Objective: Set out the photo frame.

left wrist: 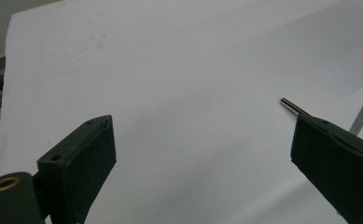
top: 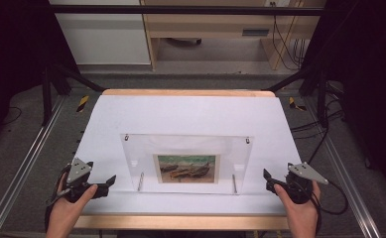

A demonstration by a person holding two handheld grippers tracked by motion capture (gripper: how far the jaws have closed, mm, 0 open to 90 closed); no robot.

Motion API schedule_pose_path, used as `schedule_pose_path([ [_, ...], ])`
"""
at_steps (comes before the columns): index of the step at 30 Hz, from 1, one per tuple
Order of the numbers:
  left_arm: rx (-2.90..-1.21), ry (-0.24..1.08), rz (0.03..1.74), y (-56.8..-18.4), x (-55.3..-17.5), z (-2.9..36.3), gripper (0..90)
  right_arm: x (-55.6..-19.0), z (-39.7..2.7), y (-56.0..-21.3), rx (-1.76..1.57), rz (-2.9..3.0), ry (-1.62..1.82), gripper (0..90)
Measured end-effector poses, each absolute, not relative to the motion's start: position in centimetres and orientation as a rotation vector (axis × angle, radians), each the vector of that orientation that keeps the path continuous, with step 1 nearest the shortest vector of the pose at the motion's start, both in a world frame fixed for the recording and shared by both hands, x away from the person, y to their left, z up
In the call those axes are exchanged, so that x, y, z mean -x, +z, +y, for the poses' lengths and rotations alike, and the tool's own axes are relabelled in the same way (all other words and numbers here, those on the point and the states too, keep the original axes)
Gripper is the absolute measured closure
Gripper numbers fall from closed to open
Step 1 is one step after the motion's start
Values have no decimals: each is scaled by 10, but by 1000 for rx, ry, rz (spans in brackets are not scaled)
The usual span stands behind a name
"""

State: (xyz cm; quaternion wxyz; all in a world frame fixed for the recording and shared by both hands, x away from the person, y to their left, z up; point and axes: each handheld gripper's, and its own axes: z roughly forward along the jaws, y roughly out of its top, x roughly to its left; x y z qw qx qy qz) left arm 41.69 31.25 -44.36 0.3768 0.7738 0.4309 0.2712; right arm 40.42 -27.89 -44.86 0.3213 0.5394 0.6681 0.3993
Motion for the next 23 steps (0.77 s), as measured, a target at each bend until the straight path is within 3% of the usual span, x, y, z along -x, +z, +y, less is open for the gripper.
schedule_pose_path([
  [16, -2048, 676, 1190, -462, -431, 319, 63, -419, -280, -463, -1487, 1876, 923, 123],
  [23, -1986, 664, 1239, -462, -430, 330, 65, -414, -276, -464, -1475, 1884, 881, 142],
])
